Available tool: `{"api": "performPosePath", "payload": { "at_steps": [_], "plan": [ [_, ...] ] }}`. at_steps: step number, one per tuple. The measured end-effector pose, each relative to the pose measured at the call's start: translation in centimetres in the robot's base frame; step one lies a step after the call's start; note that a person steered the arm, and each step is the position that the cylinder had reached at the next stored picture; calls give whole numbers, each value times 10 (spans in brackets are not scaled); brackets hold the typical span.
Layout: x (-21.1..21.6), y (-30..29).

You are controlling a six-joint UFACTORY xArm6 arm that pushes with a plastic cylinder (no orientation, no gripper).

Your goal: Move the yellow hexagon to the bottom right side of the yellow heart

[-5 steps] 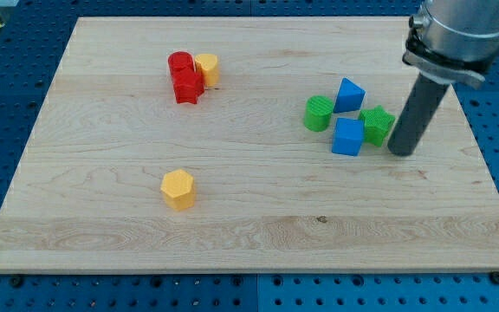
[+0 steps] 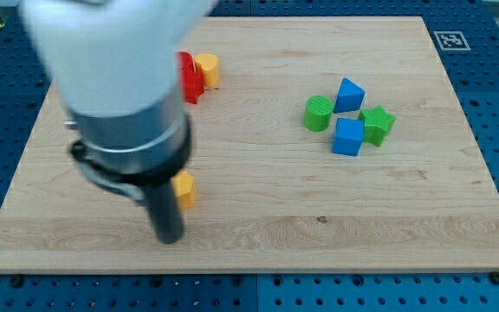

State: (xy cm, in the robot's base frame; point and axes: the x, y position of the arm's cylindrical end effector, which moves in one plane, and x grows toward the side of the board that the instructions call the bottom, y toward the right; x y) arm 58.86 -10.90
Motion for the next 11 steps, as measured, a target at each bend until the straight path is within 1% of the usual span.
{"api": "performPosePath", "payload": {
  "at_steps": [1,2,3,4,6,8,9,10,11],
  "plan": [
    [-4,-1],
    [-35,6],
    [-49,16],
    [-59,29],
    [-98,71],
    [-146,72],
    [-177,72],
    [-197,72],
    [-201,72]
  ]
}}
